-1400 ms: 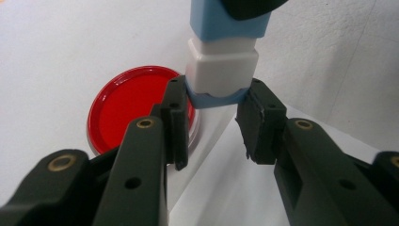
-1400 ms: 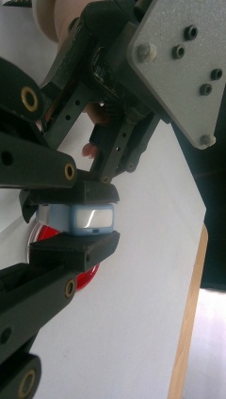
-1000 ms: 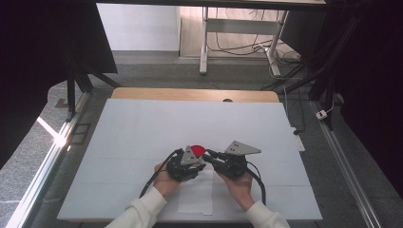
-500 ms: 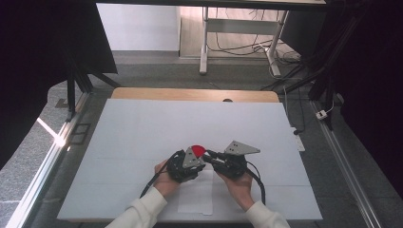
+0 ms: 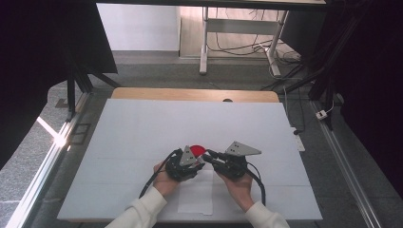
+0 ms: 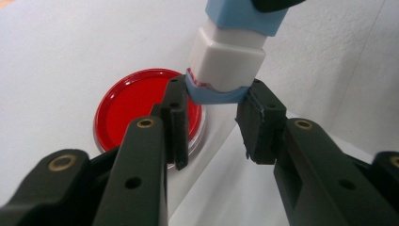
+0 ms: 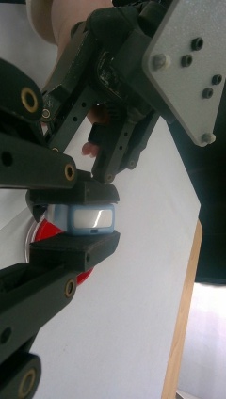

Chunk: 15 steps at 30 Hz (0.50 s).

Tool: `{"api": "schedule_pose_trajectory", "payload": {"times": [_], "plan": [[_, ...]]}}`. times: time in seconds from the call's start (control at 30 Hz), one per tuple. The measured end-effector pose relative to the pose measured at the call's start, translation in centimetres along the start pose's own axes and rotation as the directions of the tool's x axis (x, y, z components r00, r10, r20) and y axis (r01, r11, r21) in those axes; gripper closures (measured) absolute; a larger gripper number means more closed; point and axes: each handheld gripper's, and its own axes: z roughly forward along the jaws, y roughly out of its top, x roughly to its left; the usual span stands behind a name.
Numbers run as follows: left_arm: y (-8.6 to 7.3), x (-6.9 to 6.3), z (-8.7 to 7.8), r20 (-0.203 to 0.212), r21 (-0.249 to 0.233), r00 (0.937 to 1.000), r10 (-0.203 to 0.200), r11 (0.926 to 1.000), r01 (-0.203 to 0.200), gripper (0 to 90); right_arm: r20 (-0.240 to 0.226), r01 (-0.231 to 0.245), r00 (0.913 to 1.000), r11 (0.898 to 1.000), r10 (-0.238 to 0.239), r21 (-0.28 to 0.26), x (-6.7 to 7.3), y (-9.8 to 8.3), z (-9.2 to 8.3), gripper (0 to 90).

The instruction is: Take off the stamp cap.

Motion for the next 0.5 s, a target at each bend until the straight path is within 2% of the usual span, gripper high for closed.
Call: {"api": "schedule_pose_trajectory", "payload": {"times": [0.1,0.13,0.17,0.23,0.33,0.5], "plan": [[0.0,-0.1,0.1,-0.008,0.010,0.9999,0.013,0.9999,-0.013,65.1,0.000,-0.003,1.0000,1.000,0.003,0.000,0.0,0.0,-0.1,75.2],[-0.1,-0.1,0.2,-0.029,0.038,0.9986,0.043,0.9984,-0.042,65.3,0.000,0.000,1.0000,1.000,0.000,-0.002,0.0,0.0,-0.1,75.3],[-0.2,0.0,0.3,-0.036,0.051,0.9982,0.049,0.9976,-0.047,65.3,0.019,0.012,0.9998,1.000,-0.011,-0.011,0.0,0.1,-0.3,75.3],[-0.4,0.3,0.3,-0.021,0.031,0.9997,0.012,0.9995,-0.011,65.4,0.032,0.015,0.9994,1.000,-0.014,-0.028,-0.3,0.5,-0.8,75.3],[-0.3,0.4,-0.1,-0.020,0.007,0.9996,0.019,0.9998,-0.019,65.3,0.033,-0.007,0.9994,0.999,0.008,-0.033,-0.8,0.6,-1.2,75.4],[-0.3,0.4,-0.2,-0.024,-0.005,0.9993,0.030,0.9995,-0.030,65.2,0.024,-0.003,0.9997,1.000,0.003,-0.024,-0.8,0.5,-1.0,75.3]]}}
